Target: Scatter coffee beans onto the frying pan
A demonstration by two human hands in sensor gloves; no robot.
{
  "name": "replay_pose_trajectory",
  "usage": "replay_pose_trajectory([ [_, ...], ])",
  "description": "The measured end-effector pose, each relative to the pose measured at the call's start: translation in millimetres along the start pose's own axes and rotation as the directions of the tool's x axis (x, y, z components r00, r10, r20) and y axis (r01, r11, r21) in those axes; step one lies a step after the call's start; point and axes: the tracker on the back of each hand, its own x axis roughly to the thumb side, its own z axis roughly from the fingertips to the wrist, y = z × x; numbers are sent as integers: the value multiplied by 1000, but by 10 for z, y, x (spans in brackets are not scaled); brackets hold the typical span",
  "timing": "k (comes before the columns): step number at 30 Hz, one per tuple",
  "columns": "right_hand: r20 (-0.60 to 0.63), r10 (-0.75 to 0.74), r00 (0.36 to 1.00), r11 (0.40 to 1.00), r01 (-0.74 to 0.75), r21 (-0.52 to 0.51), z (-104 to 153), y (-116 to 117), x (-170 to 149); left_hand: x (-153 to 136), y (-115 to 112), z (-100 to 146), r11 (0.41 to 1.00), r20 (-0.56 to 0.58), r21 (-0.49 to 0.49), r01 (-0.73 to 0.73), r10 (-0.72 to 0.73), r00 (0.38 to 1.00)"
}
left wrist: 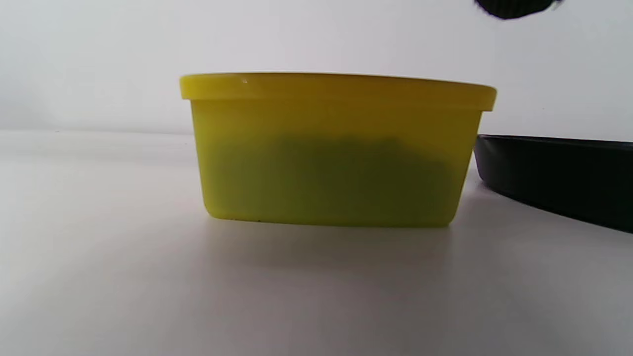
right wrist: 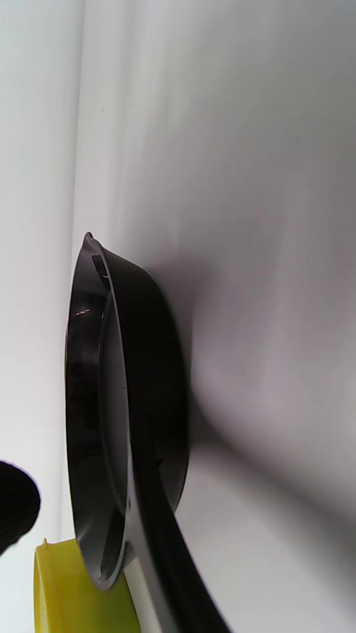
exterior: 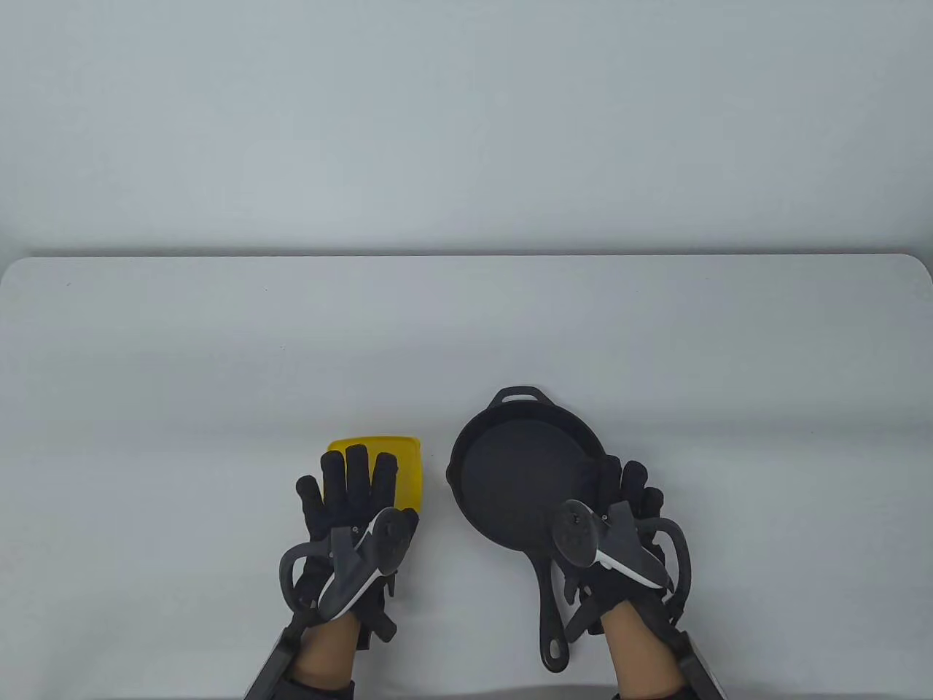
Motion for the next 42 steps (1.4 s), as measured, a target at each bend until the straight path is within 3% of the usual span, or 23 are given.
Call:
replay_pose_trajectory([
  [13,8,-6,1000,1000,6,27,-9,30,5,15,-4,-9,999,24,-48,19,-18,1000],
  [17,29,10,1000,999,-11,37,-28,41,42,39,154,-117,985,100,-20,174,-171,980],
  [22,35,37,999,999,-37,9,-45,17,57,64,189,-525,894,271,-255,369,-300,915],
  [29,69,15,998,1000,-15,4,-82,27,52,-4,-66,-864,846,303,-400,354,-242,922],
  [32,64,-6,998,1000,5,4,-135,70,39,-39,-131,-940,864,266,-444,238,-127,956],
  [36,46,26,999,1000,-26,-2,-144,75,23,-26,-164,-944,874,268,-448,190,-72,961],
  [38,48,12,999,999,-10,-39,-119,51,10,-45,-168,-908,885,264,-444,137,-16,964],
  [42,67,-21,998,976,35,-213,-33,-38,-17,-2,-60,-764,913,313,-367,181,-62,948],
])
